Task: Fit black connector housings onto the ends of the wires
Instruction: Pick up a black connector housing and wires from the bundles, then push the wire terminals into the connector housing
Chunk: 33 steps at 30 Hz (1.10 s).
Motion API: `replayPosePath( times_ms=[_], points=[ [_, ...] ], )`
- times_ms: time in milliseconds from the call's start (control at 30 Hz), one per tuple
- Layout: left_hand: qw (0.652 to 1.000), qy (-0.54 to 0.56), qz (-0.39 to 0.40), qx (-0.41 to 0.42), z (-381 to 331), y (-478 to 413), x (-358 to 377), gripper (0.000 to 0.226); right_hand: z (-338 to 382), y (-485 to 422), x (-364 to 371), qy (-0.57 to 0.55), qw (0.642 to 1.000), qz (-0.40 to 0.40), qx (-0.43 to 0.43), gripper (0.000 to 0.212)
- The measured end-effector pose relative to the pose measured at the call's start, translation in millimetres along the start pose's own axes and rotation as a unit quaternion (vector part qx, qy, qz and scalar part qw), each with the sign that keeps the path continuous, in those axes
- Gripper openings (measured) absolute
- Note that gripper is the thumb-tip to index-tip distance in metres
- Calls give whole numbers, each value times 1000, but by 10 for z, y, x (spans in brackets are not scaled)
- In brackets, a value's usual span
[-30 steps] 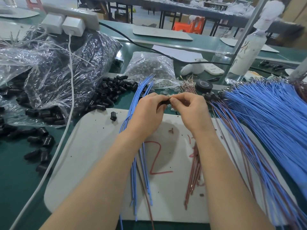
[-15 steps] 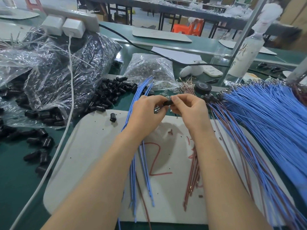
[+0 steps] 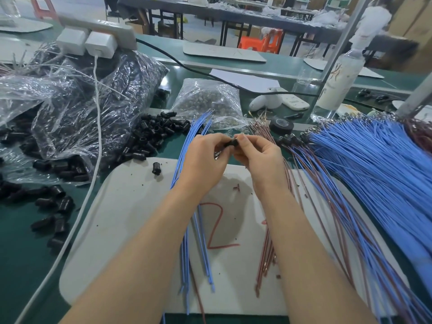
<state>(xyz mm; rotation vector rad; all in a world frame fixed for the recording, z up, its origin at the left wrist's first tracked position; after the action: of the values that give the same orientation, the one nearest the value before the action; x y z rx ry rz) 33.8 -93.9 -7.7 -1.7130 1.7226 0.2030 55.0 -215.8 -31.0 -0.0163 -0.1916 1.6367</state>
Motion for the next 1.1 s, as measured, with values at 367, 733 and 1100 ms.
replayPosePath(
  times_ms=[367,733,1100],
  points=[
    [987,120,-108,10,-499,-249,-479,16,326,207,392,-217,938,240,123,56],
    [893,408,-189,-26,-1240,-877,-47,9,1370,800,-1027,198,978,57,32,16],
    [974,41,191,-112,-781,-494,1844,23,205,740,-1706,545,795,-117,239,26]
  ],
)
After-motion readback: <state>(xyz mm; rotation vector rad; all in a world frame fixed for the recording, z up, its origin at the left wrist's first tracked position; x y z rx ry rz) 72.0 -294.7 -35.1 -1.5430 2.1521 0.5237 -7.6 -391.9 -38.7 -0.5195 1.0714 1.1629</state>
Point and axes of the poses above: each hand's wrist, its own y-axis away from the middle knuckle, its own x-axis out of the palm, z = x × y, the point moved 6 cm from there along -y, towards the middle knuckle, and after that the axes turned 10 degrees about z, right-handed, at the moved point
